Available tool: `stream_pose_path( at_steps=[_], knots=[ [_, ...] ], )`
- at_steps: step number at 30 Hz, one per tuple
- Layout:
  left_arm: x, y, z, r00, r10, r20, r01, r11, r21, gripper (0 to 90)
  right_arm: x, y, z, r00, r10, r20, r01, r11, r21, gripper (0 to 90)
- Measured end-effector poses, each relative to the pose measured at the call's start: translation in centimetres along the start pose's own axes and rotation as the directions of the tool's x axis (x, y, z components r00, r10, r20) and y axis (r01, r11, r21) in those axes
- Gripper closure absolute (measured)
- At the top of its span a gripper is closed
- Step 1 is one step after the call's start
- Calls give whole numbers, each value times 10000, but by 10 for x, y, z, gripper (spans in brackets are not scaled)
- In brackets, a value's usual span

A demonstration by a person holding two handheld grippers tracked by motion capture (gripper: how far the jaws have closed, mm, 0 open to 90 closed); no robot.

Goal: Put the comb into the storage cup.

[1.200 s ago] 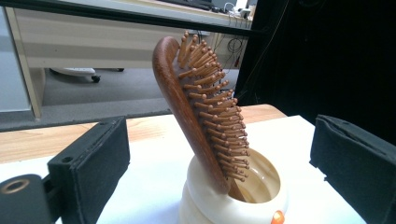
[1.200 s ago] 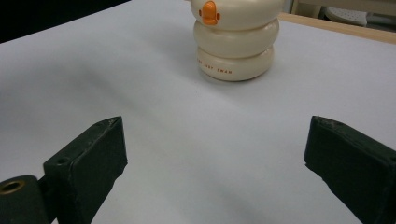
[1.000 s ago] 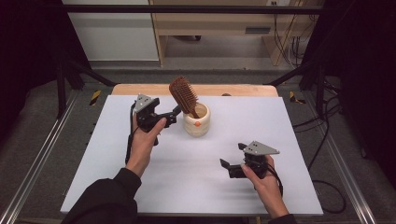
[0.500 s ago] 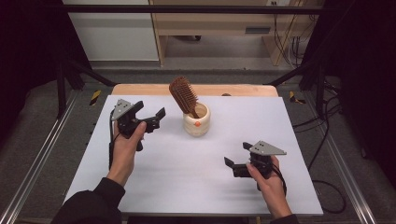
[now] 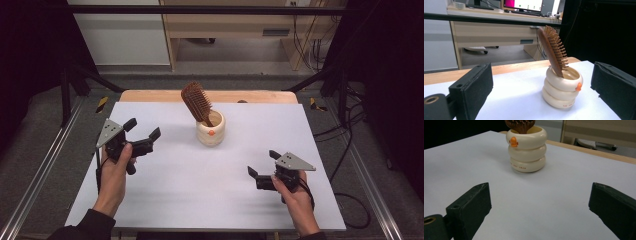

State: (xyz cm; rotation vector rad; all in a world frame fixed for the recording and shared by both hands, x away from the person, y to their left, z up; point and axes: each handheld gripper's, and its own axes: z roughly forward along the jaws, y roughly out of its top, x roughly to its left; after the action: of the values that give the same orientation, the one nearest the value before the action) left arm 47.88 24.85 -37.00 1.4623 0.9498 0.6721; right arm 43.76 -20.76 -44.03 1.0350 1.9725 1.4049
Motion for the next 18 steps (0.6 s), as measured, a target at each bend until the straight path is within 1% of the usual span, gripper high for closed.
stream_pose_path(
  at_steps=[3,5,7,13,18],
  knots=[
    [5,-3,-8,9999,30,-120,-31,10000,-39,41,-1,0,-3,9999,-120,91,122,9999,-120,47],
    [8,-6,-14,9995,199,-263,-200,9998,-24,39,-2,-1,-5,9996,-210,174,212,9997,-124,47],
    [11,-9,-20,9994,183,-310,-184,9998,-23,39,-3,-2,-8,9993,-280,259,283,9995,-110,47],
    [20,-15,-36,9989,68,-469,-74,9999,-138,39,-9,-6,-16,9985,-243,498,250,9996,-138,46],
    [25,-21,-46,9983,38,-586,-52,9997,-236,39,-14,-8,-24,9974,-102,708,127,9993,-345,45]
  ],
)
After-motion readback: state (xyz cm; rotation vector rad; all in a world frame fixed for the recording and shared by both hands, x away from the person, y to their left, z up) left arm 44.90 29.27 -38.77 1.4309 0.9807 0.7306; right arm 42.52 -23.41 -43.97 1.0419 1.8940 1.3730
